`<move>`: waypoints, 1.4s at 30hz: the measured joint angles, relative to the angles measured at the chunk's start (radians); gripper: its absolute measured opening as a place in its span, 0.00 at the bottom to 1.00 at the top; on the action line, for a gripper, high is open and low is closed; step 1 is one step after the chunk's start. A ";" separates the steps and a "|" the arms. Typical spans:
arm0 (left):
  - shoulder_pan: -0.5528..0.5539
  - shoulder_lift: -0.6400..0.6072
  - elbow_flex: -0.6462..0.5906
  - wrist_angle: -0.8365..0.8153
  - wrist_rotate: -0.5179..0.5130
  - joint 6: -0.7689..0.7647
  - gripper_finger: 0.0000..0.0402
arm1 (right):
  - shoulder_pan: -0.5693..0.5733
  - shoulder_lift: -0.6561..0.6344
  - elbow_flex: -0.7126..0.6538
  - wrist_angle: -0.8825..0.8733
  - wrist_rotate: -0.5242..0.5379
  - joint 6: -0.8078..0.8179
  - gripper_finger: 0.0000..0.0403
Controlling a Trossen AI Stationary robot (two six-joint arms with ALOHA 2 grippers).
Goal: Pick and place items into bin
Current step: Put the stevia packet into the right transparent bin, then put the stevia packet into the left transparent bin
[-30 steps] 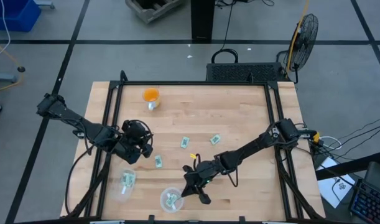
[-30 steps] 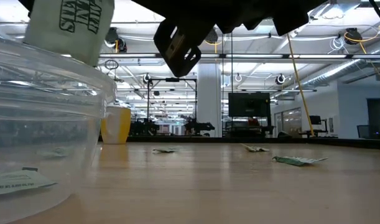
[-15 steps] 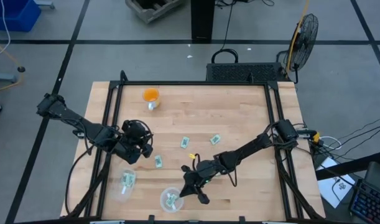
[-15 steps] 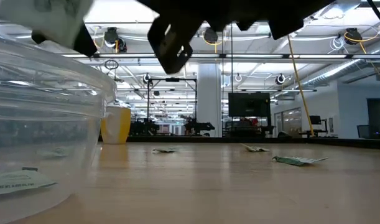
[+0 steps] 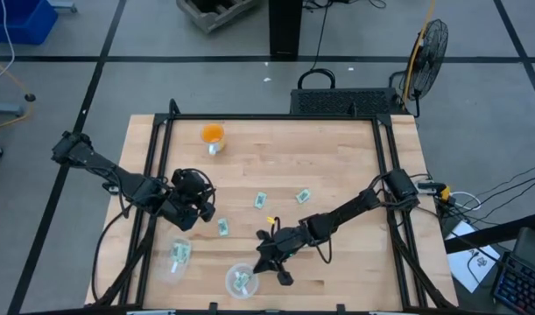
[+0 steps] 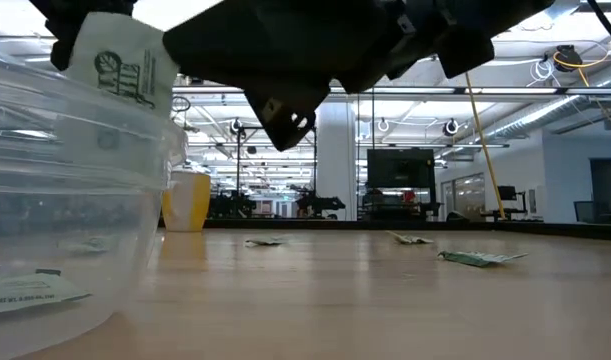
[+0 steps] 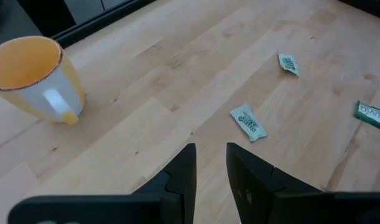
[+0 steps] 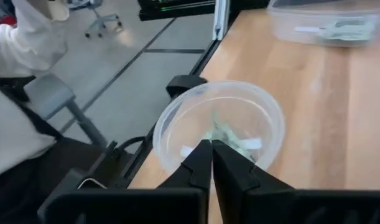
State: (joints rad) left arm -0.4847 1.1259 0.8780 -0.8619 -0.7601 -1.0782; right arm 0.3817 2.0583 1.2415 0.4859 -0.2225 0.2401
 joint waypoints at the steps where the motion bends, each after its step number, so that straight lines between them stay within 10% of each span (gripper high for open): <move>1: 0.000 0.000 0.000 0.000 0.000 0.000 0.23 | 0.000 0.000 0.000 -0.001 0.012 -0.001 0.04; 16: 0.000 0.000 0.000 0.000 0.000 -0.041 0.23 | -0.008 -0.004 0.000 0.008 0.011 0.001 0.24; 35: 0.000 0.000 -0.001 0.024 0.064 -0.034 0.23 | -0.029 -0.050 0.000 -0.082 0.010 -0.076 0.13; 42: -0.008 0.091 -0.026 0.217 0.173 0.108 0.23 | -0.067 -0.206 0.000 -0.366 0.021 -0.067 0.05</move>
State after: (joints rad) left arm -0.4924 1.2165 0.8517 -0.6450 -0.5874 -0.9700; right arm 0.3147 1.8522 1.2415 0.1201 -0.2010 0.1732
